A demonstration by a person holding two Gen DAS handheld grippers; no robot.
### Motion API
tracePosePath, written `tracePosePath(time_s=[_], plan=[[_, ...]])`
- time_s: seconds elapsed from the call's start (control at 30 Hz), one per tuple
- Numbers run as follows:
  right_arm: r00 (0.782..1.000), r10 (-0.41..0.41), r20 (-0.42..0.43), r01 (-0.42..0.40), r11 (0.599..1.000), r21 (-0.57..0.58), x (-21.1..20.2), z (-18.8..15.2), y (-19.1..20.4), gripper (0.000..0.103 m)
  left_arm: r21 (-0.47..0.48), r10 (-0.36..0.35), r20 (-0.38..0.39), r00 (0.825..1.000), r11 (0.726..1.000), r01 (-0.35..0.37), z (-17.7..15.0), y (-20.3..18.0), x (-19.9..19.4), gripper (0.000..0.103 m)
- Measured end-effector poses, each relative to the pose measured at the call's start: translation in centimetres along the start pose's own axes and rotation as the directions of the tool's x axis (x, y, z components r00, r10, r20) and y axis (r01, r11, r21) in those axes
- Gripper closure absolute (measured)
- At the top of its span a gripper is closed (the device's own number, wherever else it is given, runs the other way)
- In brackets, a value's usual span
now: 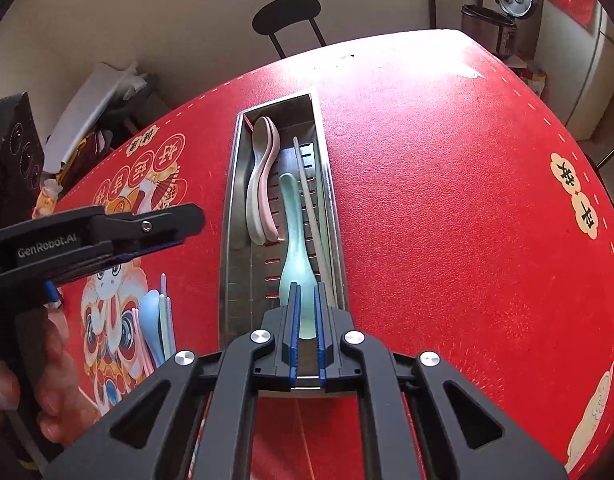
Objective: Organize utensils
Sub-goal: 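Open both tools and move them back to the chopsticks, then lower the left tool to a pink chopstick while the right tool grasps a mint chopstick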
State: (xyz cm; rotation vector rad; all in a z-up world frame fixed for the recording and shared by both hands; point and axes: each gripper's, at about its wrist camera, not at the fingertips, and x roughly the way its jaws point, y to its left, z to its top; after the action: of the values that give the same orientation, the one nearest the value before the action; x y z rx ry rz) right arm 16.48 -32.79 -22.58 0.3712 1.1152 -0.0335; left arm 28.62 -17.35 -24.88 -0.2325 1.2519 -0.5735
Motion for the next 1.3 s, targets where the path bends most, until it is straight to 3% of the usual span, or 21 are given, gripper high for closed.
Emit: tracePosePath(time_s=[0.13,0.27,0.53,0.77,0.9,1.3], plan=[[1.0,0.003,0.014,-0.003,1.0,0.0,-1.2,-1.2,0.1,0.096,0.043,0.059,0.067,0.996,0.997,-0.062,-1.0,1.2,-3.6,0.057],[0.999,0.015,0.042,-0.014,1.0,-0.025,-2.2,-2.7,0.8,0.094,0.075,0.112,0.113,0.987,0.99,-0.121,-3.3,3.3,-7.2,0.057],[0.999,0.029,0.028,-0.026,0.995,-0.1,-2.1,-6.2,2.7,0.092,0.029,0.188,0.141,0.972,0.981,-0.194,-9.7,8.5,-11.3,0.057],[0.999,0.048,-0.024,-0.051,0.987,-0.155,-0.8,-8.4,4.6,0.092,0.004,0.251,0.128,0.96,0.967,-0.253,-15.1,11.0,-11.3,0.057],[0.993,0.075,-0.087,-0.091,0.975,-0.203,0.5,-9.7,6.4,0.092,-0.035,0.245,0.105,0.964,0.969,-0.243,-17.2,12.1,-10.3,0.057],[0.978,0.061,-0.201,-0.137,0.91,-0.391,3.7,-11.7,11.7,0.092,-0.05,0.238,0.082,0.968,0.971,-0.235,-18.7,12.3,-9.7,0.057]])
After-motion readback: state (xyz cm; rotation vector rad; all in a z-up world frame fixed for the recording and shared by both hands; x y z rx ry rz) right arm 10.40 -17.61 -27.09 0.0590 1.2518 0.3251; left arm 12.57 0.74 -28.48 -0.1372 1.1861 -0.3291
